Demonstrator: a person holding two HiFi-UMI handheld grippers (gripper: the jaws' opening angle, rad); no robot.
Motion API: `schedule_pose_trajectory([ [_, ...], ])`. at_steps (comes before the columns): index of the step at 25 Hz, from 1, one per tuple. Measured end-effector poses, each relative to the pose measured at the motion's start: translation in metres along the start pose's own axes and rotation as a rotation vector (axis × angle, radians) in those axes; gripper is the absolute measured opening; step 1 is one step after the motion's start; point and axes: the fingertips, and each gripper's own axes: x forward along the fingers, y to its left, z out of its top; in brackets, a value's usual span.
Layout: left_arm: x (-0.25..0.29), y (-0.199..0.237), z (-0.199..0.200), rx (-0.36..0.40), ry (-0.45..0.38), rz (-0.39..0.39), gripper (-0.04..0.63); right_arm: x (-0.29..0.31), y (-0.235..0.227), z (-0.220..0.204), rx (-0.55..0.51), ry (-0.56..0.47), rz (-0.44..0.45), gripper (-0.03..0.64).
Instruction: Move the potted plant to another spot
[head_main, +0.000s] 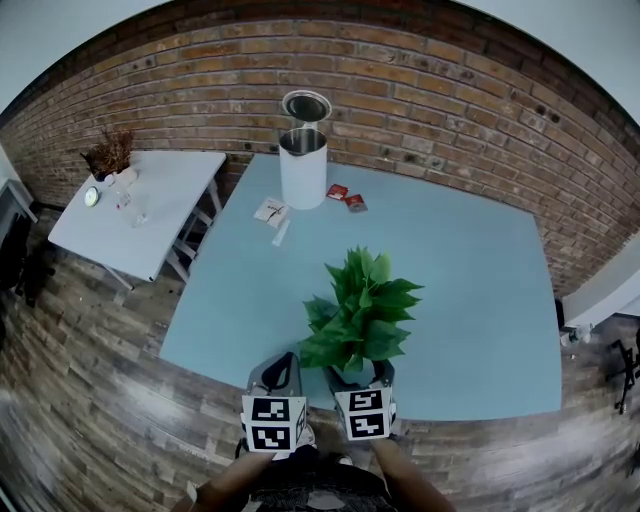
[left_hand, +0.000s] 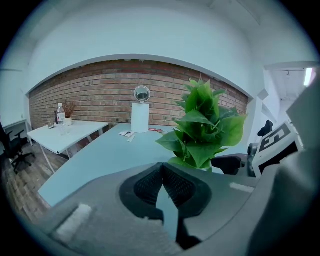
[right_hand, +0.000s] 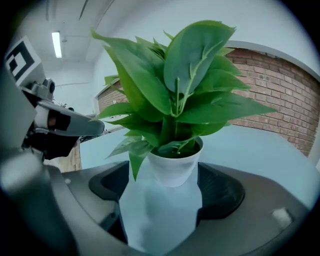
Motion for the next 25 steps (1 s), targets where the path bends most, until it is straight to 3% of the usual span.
schedule_pose_trajectory([
  [11,0.017,0.009,0.005,0.009,0.006,-0.068,0.000,0.036,-0.012,0.006,0.022,0.017,-0.085,0.488],
  [18,0.023,0.006,0.003,0.018,0.011,-0.105,0.000,0.043,-0.023,0.005,0.033,0.016,-0.156,0.494],
  [25,0.025,0.002,0.000,0.034,0.013,-0.124,0.000,0.052,-0.026,-0.001,0.042,0.025,-0.168,0.494],
])
